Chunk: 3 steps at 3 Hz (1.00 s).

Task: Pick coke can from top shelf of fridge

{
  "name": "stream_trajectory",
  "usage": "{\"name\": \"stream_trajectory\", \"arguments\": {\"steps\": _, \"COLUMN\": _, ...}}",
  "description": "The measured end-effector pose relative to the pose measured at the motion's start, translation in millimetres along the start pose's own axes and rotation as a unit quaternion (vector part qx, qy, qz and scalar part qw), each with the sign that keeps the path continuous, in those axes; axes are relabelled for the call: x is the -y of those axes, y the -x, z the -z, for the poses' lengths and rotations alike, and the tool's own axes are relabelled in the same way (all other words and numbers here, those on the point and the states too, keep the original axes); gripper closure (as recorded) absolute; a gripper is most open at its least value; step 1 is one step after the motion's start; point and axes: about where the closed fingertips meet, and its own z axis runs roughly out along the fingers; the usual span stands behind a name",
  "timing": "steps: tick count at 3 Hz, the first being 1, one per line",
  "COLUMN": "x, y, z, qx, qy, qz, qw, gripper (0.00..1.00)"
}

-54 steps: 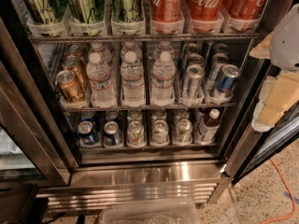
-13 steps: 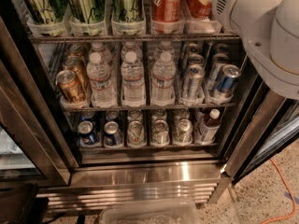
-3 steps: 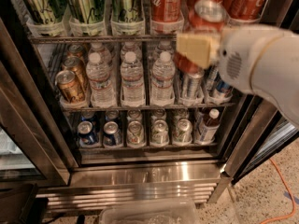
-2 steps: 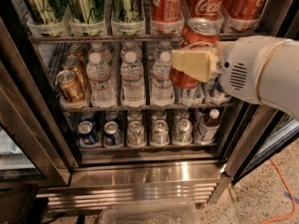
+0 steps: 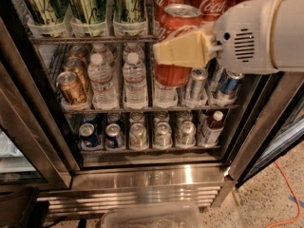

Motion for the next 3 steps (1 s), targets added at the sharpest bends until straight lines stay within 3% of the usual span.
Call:
{"name": "stream_trajectory", "arguments": {"steps": 1, "x": -18.4, "y": -4.9, "z": 3.7, "qx": -0.02, "qy": 0.025, "qz": 0.008, "qw": 0.9994, "gripper": 1.0}}
{"name": "stream_trajectory", "arguments": {"steps": 2, "x": -25.6, "y": -4.3, "z": 0.5, "qx": -0.026, "qy": 0.031, "qz": 0.014, "qw": 0.9991, "gripper": 1.0}}
{"name": "stream_trajectory", "arguments": {"steps": 3, "x": -54.1, "y": -22.0, "z": -6.3, "qx": -0.067, "qy": 0.06, "qz": 0.025, "qw": 0.9956, "gripper": 1.0}}
